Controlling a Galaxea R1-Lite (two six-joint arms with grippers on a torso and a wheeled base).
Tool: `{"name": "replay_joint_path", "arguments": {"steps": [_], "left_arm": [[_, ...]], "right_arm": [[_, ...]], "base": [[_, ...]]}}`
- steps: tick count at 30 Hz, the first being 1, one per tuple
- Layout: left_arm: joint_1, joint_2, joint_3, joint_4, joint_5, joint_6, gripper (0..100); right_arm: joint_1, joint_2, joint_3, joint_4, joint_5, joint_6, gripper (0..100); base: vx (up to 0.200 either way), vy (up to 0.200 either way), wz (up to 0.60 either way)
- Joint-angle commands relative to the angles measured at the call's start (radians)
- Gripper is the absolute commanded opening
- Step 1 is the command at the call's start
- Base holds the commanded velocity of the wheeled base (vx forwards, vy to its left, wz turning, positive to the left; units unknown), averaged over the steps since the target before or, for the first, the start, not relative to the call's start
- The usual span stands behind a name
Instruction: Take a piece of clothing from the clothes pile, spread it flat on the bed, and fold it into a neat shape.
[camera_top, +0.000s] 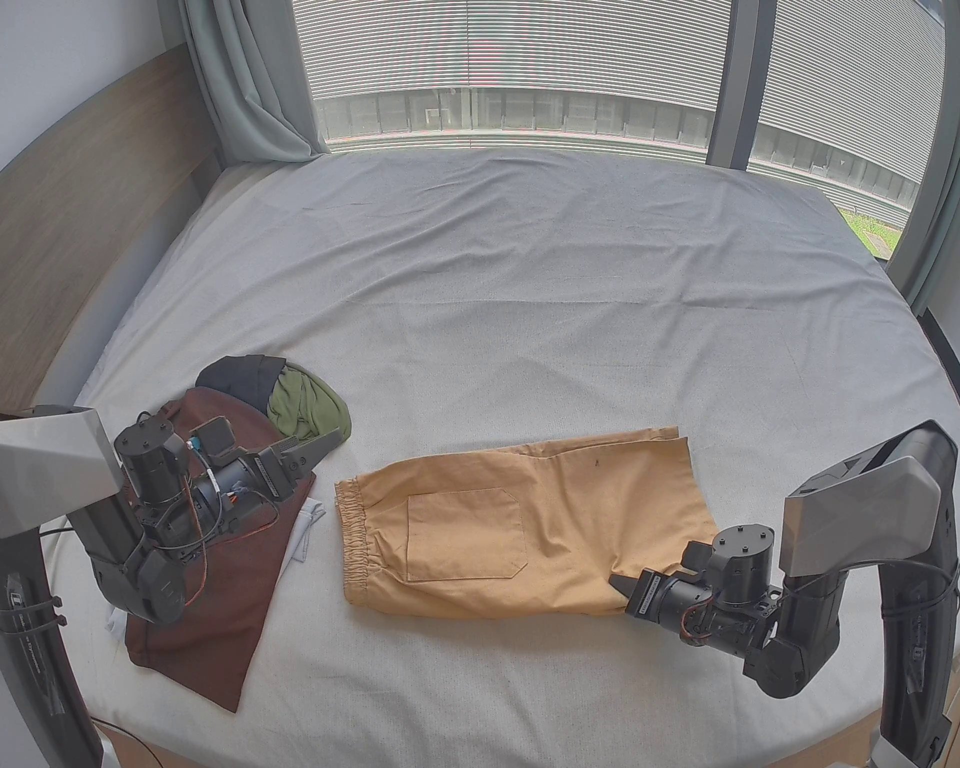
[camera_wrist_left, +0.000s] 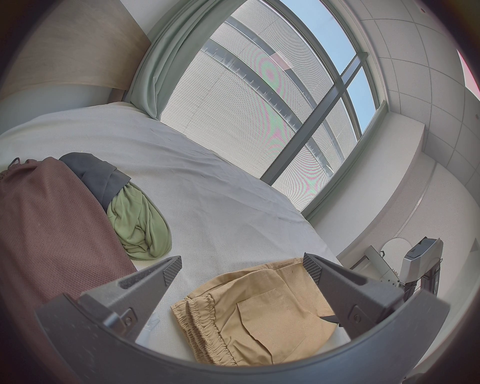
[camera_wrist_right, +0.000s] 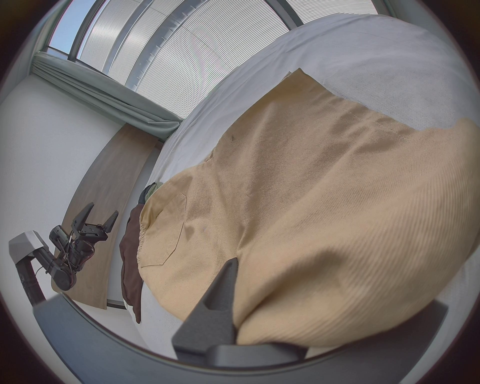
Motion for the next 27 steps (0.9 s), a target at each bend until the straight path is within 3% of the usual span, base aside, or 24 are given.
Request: {"name": "replay_joint_path", "arguments": {"steps": [1, 12, 13, 27], "left_arm": [[-0.001, 0.001, 0.004, -0.001, 0.000, -0.001, 100], [-0.001, -0.001, 0.010, -0.001, -0.015, 0.003, 100], [-0.001, -0.001, 0.012, -0.001, -0.015, 0.003, 100], [0.003, -0.001, 0.005, -0.001, -0.017, 0.001, 100]], "right_arm": [[0.003, -0.006, 0.008, 0.001, 0.001, -0.001, 0], [0.004, 0.006, 0.013, 0.001, 0.002, -0.015, 0], [0.003, 0.008, 0.013, 0.001, 0.002, -0.014, 100], [0.020, -0.055, 0.111, 0.001, 0.028, -0.040, 100]], "base": [[0.000, 0.000, 0.00], [0.000, 0.000, 0.00], [0.000, 0.000, 0.00], [0.000, 0.000, 0.00]]}}
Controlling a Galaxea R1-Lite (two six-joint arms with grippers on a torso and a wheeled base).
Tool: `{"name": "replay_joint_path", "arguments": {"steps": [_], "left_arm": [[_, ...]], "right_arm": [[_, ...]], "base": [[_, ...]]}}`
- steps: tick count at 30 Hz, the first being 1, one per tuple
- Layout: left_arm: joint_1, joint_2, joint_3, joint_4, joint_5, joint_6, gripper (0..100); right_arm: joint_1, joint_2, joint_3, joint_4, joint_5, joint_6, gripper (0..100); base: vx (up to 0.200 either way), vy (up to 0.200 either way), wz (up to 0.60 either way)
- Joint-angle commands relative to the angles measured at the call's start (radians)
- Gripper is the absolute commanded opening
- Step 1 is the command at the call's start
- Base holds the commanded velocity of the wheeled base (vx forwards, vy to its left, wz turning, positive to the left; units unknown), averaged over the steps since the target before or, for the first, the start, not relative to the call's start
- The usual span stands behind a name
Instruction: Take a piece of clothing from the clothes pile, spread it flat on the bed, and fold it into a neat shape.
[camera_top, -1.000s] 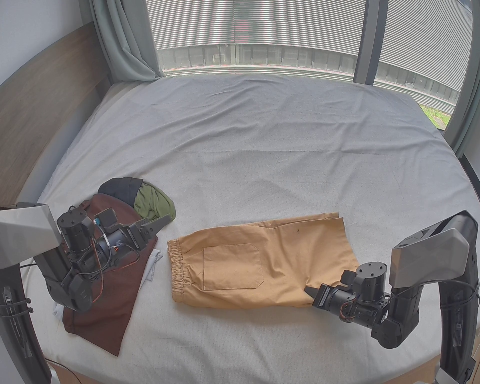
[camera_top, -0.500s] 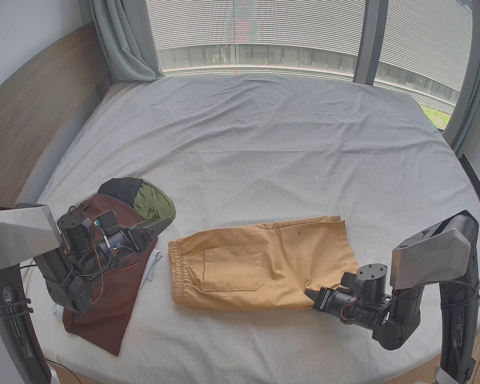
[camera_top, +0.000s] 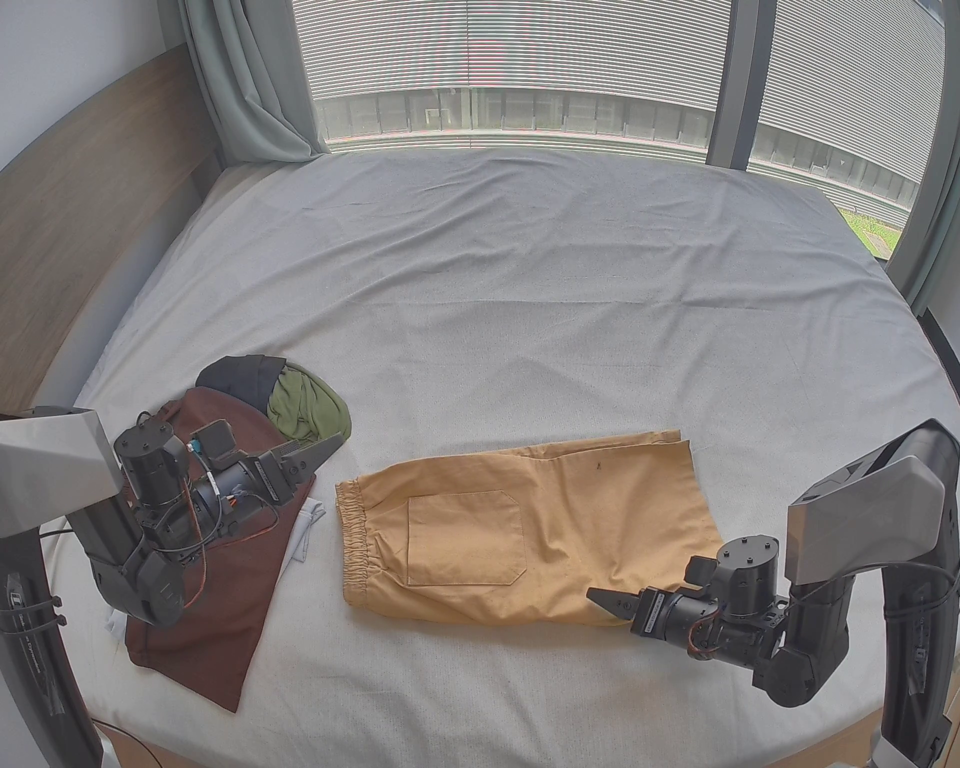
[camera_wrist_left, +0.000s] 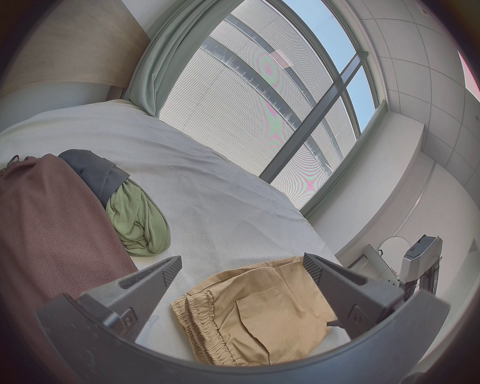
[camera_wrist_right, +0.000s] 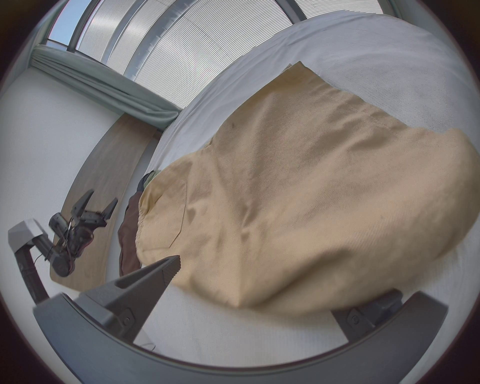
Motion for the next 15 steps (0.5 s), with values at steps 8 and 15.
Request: {"name": "replay_joint_path", "arguments": {"steps": [8, 15], "left_arm": [[0.005, -0.002, 0.001, -0.001, -0.047, 0.001, 100], [0.004, -0.011, 0.054, -0.001, -0.106, 0.002, 100]], "right_arm": [[0.058, -0.242, 0.193, -0.001, 0.143, -0.077, 100], [0.064, -0.336, 0.191, -0.001, 0.158, -0.077, 100]], "base": [[0.000, 0.000, 0.00], [0.000, 0.000, 0.00]]}}
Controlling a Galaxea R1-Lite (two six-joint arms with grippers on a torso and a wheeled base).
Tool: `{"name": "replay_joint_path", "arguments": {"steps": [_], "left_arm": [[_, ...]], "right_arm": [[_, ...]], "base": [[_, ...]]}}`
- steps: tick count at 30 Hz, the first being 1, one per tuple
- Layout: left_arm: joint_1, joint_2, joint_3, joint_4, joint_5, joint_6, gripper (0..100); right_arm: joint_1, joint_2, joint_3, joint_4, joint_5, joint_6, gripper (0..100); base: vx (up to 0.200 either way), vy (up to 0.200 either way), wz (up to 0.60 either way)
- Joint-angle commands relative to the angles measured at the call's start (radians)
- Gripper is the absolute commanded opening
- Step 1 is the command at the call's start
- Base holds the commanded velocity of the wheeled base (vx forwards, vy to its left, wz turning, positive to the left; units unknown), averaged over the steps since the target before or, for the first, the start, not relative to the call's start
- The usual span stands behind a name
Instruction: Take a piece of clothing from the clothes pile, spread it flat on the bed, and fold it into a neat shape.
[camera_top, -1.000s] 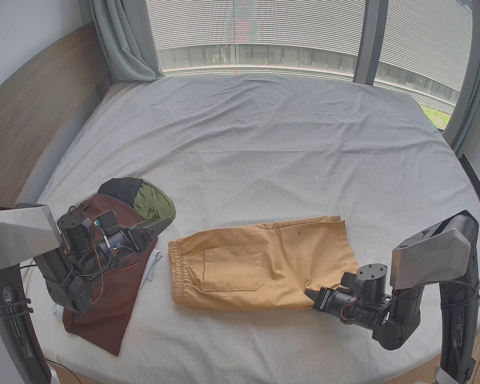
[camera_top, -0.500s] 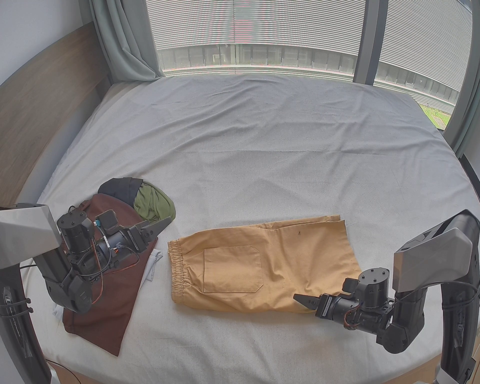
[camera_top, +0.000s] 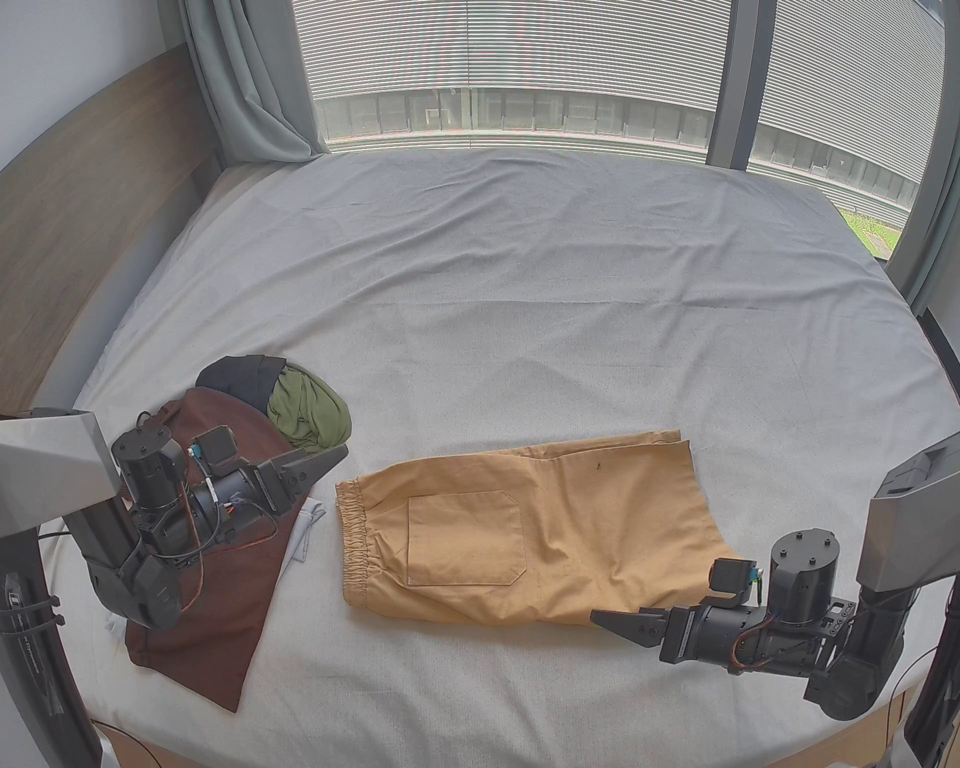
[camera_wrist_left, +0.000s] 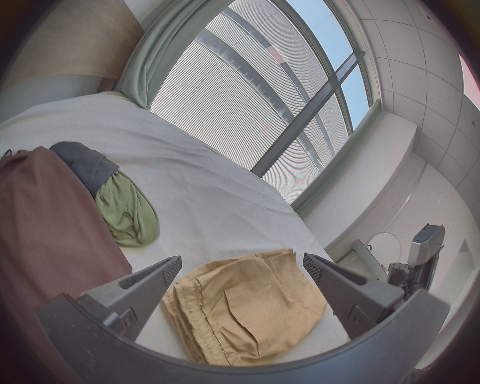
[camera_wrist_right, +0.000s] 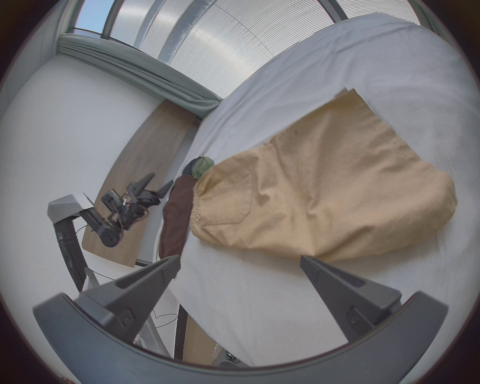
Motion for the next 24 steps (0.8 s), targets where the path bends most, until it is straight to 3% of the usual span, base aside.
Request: {"name": "replay_joint_path", "arguments": {"steps": [1, 13, 24], "left_arm": [[-0.001, -0.005, 0.039, 0.001, -0.034, 0.004, 100], [-0.015, 0.015, 0.110, 0.001, -0.118, 0.007, 100], [-0.021, 0.133, 0.130, 0.001, -0.111, 0.018, 100]], "right_arm": [[0.004, -0.077, -0.002, -0.001, 0.007, -0.001, 100], [-0.013, -0.113, -0.014, -0.001, 0.012, 0.000, 100], [-0.032, -0.102, -0.026, -0.001, 0.015, 0.000, 100]], "base": [[0.000, 0.000, 0.00], [0.000, 0.000, 0.00], [0.000, 0.000, 0.00]]}}
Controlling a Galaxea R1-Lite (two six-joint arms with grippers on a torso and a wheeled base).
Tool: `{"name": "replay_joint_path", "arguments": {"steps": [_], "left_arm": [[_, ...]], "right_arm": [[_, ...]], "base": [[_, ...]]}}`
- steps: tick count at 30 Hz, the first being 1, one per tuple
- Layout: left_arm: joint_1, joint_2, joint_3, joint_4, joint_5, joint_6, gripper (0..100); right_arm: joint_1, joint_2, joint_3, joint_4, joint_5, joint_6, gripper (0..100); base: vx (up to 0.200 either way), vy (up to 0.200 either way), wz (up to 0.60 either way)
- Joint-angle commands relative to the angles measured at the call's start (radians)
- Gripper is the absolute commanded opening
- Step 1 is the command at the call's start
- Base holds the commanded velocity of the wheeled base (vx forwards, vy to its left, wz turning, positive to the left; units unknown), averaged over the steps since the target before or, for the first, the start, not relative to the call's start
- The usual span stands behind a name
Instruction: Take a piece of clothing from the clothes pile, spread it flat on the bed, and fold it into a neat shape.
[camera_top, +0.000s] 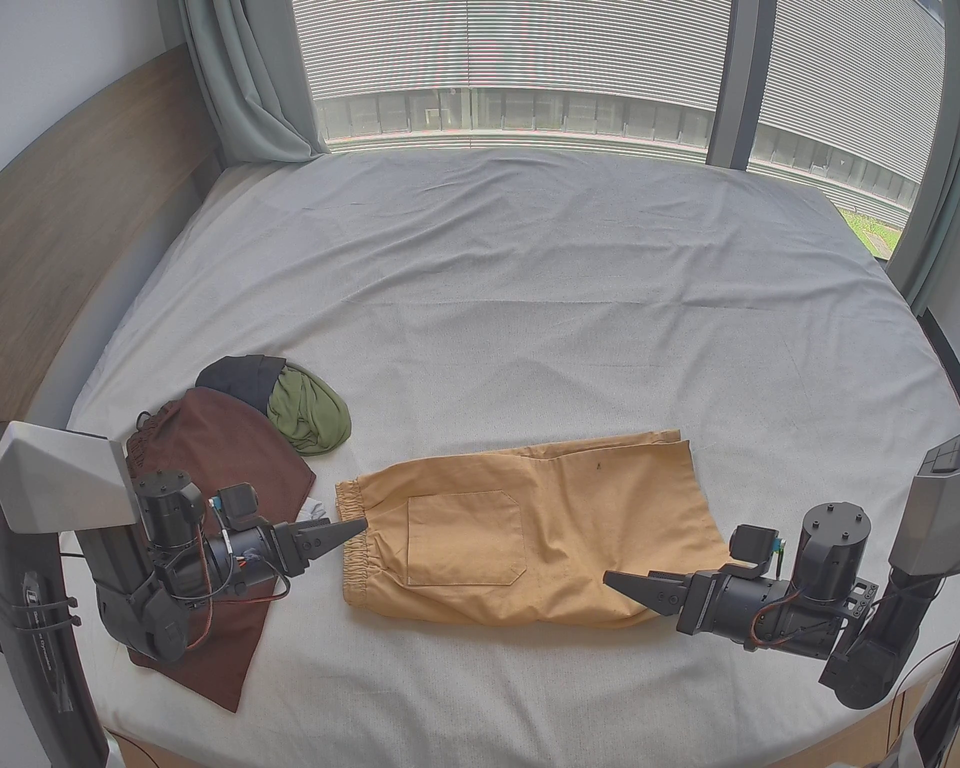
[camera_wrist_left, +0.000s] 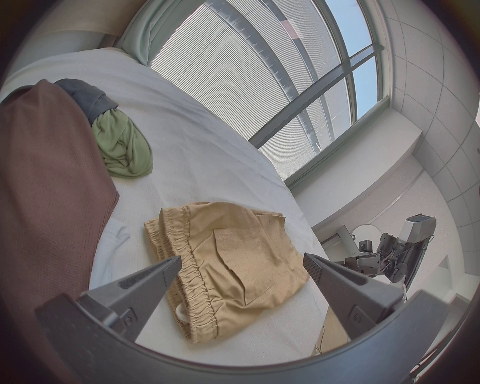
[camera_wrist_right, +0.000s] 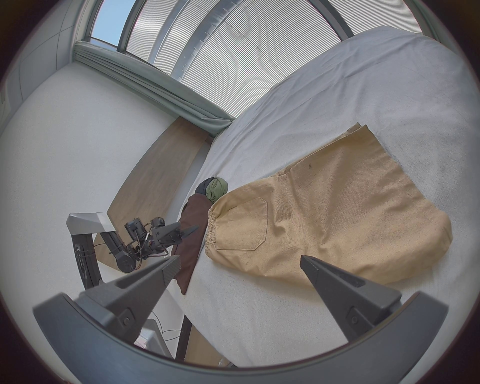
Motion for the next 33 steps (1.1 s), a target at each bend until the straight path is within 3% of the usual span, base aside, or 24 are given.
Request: {"name": "replay_joint_path", "arguments": {"steps": [1, 7, 24, 33], "left_arm": [[0.000, 0.084, 0.001, 0.000, 0.007, 0.018, 100], [0.001, 0.170, -0.017, 0.000, 0.012, 0.079, 100], [-0.022, 0.299, -0.102, 0.000, 0.021, 0.062, 100], [-0.070, 0.265, -0.152, -0.002, 0.096, -0.225, 100]], "right_arm": [[-0.003, 0.005, -0.005, -0.001, 0.000, 0.000, 100], [-0.003, 0.013, -0.005, -0.001, 0.001, 0.000, 100], [0.004, 0.035, -0.005, -0.001, 0.001, -0.001, 100], [-0.002, 0.039, -0.011, -0.001, 0.001, -0.001, 100]], "base": [[0.000, 0.000, 0.00], [0.000, 0.000, 0.00], [0.000, 0.000, 0.00], [0.000, 0.000, 0.00]]}}
